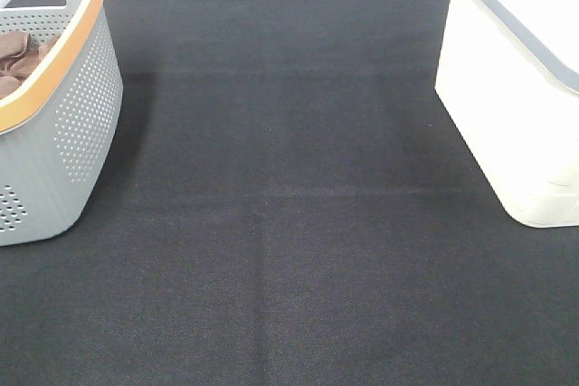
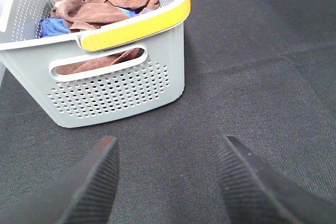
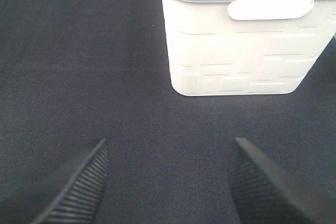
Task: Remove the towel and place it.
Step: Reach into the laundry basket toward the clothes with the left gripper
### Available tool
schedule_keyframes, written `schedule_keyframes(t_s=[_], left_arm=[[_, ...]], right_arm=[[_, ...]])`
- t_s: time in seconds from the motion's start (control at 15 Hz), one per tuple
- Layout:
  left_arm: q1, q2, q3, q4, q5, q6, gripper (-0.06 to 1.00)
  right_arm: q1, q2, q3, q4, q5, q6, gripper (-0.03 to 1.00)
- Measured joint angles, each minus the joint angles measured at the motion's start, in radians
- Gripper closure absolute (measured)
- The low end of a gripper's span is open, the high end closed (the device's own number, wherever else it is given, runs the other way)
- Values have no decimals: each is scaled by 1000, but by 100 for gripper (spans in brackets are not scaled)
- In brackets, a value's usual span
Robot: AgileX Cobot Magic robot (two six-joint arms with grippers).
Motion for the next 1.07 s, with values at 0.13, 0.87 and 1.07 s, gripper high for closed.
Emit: schedule_keyframes(t_s=[0.13, 0.87, 1.07], left_arm=[[0, 0, 0, 0, 0, 0, 40], [0, 0, 0, 0, 0, 0, 40], [0, 0, 0, 0, 0, 0, 40]], right_arm=[[0, 0, 0, 0, 0, 0, 34], [0, 0, 0, 0, 0, 0, 34], [0, 0, 0, 0, 0, 0, 34]])
